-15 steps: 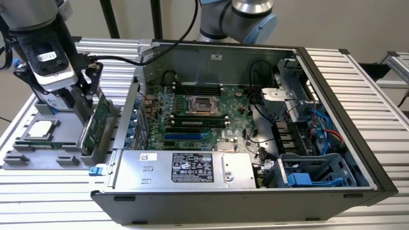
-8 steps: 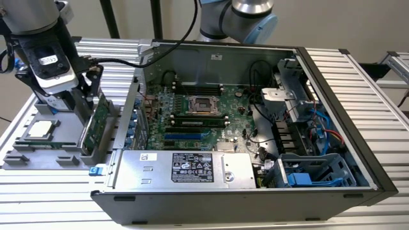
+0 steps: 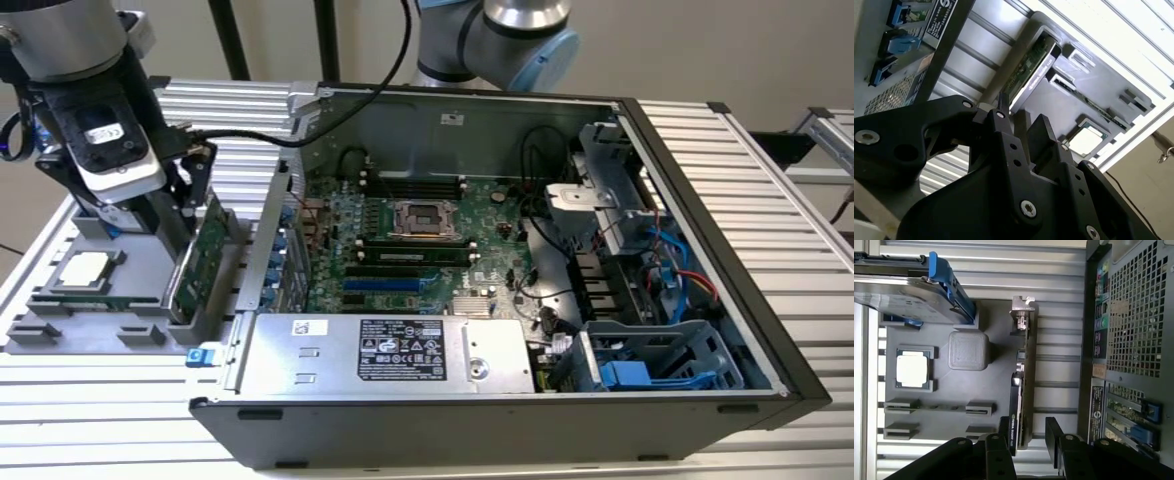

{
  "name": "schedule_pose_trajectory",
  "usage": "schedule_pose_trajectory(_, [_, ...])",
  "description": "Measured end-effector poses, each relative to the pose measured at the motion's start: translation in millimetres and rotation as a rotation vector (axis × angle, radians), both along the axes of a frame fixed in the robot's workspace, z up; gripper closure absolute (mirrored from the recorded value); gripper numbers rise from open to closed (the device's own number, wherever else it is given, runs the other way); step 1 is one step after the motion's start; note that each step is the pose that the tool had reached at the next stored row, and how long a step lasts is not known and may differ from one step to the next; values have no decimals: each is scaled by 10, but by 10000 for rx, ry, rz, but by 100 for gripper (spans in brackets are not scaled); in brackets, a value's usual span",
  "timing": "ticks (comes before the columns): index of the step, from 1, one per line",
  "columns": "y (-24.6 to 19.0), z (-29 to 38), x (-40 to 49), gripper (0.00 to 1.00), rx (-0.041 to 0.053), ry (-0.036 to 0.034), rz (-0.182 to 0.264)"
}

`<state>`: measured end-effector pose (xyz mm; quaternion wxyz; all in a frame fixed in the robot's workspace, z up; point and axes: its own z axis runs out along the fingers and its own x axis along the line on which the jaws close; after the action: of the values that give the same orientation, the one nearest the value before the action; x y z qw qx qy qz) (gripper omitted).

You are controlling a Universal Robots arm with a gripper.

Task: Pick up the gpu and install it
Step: 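Pick up the gpu and move the gpu toward the slot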

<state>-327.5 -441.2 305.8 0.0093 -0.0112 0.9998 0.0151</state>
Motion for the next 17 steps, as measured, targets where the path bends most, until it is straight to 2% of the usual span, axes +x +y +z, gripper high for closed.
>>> schedule_pose_trajectory(17, [2, -145, -18, 0, -40, -10, -6])
